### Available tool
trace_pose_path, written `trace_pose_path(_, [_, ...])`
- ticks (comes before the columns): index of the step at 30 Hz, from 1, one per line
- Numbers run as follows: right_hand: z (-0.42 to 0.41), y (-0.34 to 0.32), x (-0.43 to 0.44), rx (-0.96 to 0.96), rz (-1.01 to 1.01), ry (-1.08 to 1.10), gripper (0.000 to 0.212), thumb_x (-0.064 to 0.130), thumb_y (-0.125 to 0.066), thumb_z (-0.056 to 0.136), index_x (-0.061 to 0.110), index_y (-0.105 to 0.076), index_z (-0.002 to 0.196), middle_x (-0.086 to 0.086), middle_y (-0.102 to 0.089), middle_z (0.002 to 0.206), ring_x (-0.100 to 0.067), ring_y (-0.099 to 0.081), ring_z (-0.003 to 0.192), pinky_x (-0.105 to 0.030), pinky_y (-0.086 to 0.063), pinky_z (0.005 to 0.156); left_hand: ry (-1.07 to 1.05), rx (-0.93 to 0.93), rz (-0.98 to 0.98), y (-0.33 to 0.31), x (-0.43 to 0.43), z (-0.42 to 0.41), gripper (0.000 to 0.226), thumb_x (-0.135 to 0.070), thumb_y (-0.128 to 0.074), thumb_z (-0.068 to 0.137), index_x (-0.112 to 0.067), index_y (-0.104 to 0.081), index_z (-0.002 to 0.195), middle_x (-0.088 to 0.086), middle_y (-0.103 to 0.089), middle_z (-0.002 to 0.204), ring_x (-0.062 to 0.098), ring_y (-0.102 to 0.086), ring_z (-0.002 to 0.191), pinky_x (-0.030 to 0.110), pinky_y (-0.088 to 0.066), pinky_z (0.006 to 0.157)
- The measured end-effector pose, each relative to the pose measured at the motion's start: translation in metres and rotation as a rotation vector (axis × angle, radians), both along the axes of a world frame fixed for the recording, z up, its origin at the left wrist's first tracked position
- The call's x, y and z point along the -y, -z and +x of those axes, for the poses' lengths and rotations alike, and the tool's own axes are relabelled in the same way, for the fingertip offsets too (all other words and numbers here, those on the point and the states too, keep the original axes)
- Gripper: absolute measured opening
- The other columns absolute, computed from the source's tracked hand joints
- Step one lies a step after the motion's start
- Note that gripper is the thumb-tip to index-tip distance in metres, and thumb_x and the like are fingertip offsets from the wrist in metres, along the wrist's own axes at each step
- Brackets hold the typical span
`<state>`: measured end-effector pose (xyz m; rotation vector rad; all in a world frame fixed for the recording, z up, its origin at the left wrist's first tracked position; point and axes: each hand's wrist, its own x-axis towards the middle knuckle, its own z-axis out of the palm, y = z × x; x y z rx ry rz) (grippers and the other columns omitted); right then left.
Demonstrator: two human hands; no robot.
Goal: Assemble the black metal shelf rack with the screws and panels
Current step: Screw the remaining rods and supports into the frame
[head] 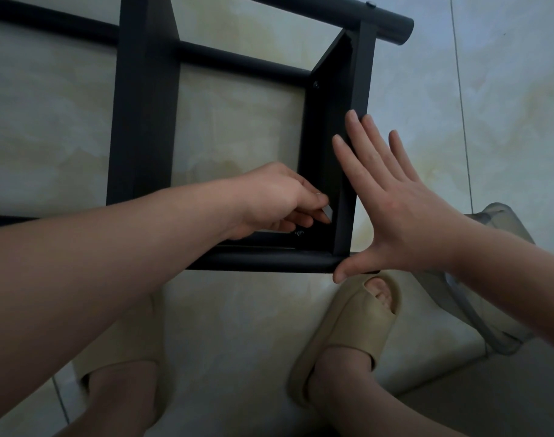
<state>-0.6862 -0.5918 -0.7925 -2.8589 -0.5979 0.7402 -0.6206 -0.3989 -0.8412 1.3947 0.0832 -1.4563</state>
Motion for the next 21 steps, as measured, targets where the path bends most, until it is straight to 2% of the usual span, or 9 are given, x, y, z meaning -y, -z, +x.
trace_pose_path(3, [-0.001,0.001,0.000,-0.001,0.003,0.002,0.148,0.101,-0.045,0.061,0.002,0.001,0.161,-0.020,0.014,0.168,-0.038,0.015,0.155,-0.065,-0.002,0.123,0.032,0.004,-0.011,-0.001,0.001,0.002,0.016,-0.021,-0.063,0.097,-0.020,-0.069,0.082,-0.004,-0.076,0.080,0.010,-0.063,0.076,0.030,-0.048,0.079])
trace_pose_path(11, [-0.002,0.001,-0.001,-0.004,0.005,0.003,0.148,0.102,-0.042,0.062,0.002,0.002,0.161,-0.019,0.015,0.168,-0.038,0.015,0.155,-0.064,-0.001,0.124,0.233,0.165,-0.001,-0.007,0.000,0.014,0.014,-0.022,-0.060,0.099,-0.020,-0.067,0.086,-0.010,-0.072,0.072,0.007,-0.060,0.076,0.028,-0.050,0.078])
trace_pose_path(21, [-0.001,0.001,-0.001,-0.011,0.008,0.009,0.148,0.102,-0.043,0.061,0.003,0.003,0.161,-0.017,0.017,0.168,-0.036,0.016,0.155,-0.063,0.000,0.124,0.385,0.259,-0.025,-0.006,-0.006,0.022,0.017,-0.017,-0.059,0.099,-0.020,-0.067,0.084,-0.009,-0.073,0.075,0.005,-0.060,0.075,0.028,-0.051,0.079])
